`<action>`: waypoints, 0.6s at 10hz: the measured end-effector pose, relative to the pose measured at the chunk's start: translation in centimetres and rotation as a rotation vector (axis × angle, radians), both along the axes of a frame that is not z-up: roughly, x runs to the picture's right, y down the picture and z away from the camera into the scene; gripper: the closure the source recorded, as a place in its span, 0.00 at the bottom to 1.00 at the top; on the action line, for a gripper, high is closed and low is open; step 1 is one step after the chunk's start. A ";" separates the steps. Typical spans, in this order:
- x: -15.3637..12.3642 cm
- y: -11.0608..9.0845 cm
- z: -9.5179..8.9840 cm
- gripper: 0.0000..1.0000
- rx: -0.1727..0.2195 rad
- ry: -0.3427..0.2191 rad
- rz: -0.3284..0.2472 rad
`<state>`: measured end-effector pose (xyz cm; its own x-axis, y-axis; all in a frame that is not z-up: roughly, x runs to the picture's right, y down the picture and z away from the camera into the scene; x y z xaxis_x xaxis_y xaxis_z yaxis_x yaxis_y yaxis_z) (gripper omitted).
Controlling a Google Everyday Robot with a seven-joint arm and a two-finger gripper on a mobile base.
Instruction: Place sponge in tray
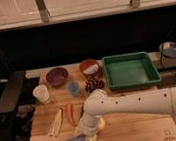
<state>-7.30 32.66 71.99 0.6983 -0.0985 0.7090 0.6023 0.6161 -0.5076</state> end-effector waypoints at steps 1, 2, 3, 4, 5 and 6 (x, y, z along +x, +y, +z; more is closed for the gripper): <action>0.2 -0.7 -0.6 0.93 0.020 0.003 0.010; 0.5 -1.6 -1.1 0.98 0.041 0.008 0.021; 1.1 -3.0 -1.8 1.00 0.069 0.015 0.042; 2.3 -5.5 -2.3 1.00 0.108 0.028 0.074; 3.2 -7.0 -2.3 1.00 0.129 0.041 0.092; 4.2 -9.6 -2.3 1.00 0.159 0.057 0.117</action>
